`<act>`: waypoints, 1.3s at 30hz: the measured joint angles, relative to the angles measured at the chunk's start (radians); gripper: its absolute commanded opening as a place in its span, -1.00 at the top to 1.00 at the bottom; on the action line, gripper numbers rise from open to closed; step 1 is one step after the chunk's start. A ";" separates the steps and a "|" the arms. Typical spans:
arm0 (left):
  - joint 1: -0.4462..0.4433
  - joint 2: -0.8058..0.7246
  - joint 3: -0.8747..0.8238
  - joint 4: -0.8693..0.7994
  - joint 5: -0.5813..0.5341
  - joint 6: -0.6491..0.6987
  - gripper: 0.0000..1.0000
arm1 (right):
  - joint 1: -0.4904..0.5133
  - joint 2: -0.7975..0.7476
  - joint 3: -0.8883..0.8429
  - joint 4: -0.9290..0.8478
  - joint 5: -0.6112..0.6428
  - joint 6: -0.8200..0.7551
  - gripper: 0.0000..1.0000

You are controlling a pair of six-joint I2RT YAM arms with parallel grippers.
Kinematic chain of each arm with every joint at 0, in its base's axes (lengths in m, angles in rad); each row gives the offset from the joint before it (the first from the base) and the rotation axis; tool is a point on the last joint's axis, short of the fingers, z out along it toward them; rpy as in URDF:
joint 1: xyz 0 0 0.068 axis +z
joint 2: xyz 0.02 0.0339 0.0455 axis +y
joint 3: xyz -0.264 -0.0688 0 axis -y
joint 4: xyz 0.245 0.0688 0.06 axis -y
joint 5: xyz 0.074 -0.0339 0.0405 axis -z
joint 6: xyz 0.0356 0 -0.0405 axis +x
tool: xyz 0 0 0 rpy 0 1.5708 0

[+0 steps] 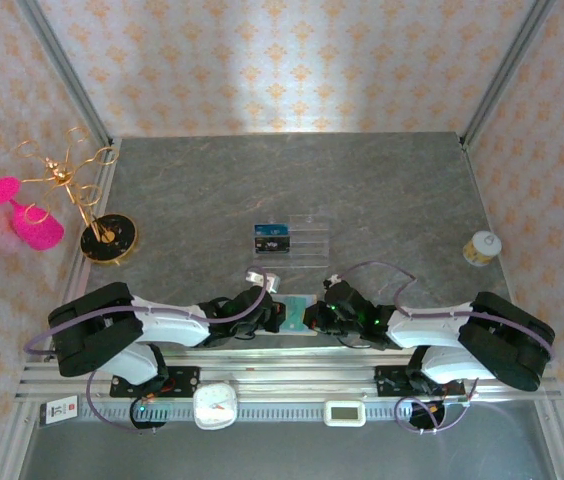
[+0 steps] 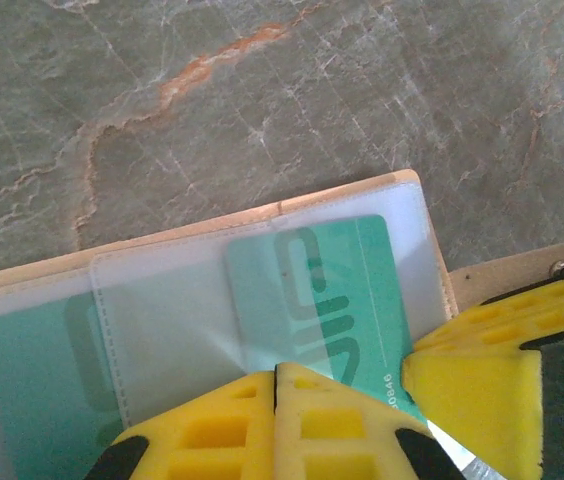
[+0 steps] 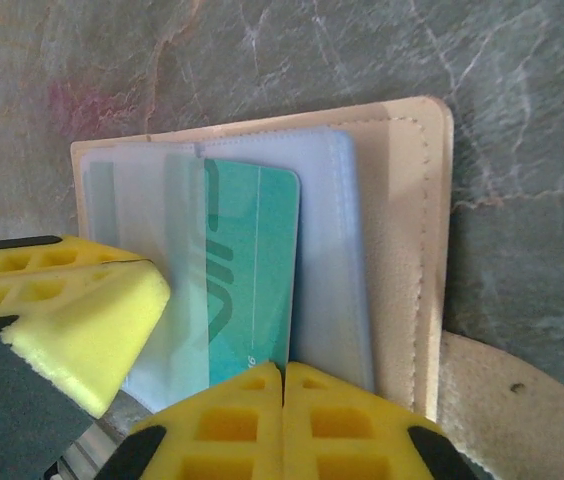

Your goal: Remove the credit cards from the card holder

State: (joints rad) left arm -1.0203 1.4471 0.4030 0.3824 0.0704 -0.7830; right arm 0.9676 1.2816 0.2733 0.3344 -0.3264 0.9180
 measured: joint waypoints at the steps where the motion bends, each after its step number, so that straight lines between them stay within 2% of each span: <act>1: 0.000 0.000 0.000 0.000 0.000 0.000 1.00 | 0.000 0.000 0.000 0.006 -0.001 -0.002 0.54; 3: 0.000 0.002 0.000 0.000 0.001 0.000 1.00 | 0.000 0.000 0.002 0.022 -0.008 -0.001 0.46; 7: 0.000 0.018 0.000 0.018 0.004 0.001 1.00 | 0.000 0.011 0.004 0.046 -0.019 -0.002 0.43; 9: 0.000 0.022 0.000 0.026 0.005 0.006 1.00 | 0.000 0.025 0.009 0.057 -0.023 -0.005 0.52; 12: 0.000 0.024 0.000 0.030 0.009 0.011 1.00 | 0.000 0.051 0.022 0.056 -0.025 -0.013 0.82; 15: 0.000 0.023 0.000 0.030 0.009 0.015 1.00 | -0.003 0.043 0.021 0.043 -0.018 -0.011 0.91; 19: 0.000 0.021 0.000 0.029 0.008 0.015 1.00 | -0.013 -0.057 0.006 -0.021 -0.002 -0.011 0.96; 26: 0.030 -0.061 0.000 -0.015 0.003 0.008 0.96 | -0.035 -0.319 -0.002 -0.252 0.129 -0.043 1.00; 33: 0.133 -0.397 0.057 -0.023 -0.027 0.037 0.26 | -0.035 -0.424 0.122 -0.343 0.212 -0.154 1.00; 35: 0.146 -0.458 0.091 -0.006 -0.036 0.058 -0.12 | -0.035 -0.442 0.172 -0.326 0.238 -0.191 1.00; 39: 0.150 -0.494 0.134 0.034 -0.050 0.081 -0.69 | -0.035 -0.447 0.238 -0.224 0.282 -0.246 1.00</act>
State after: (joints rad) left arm -0.8703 0.9531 0.5369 0.4160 0.0204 -0.7017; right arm 0.9321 0.8341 0.5117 0.1108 -0.0448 0.6716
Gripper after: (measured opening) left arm 0.733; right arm 0.041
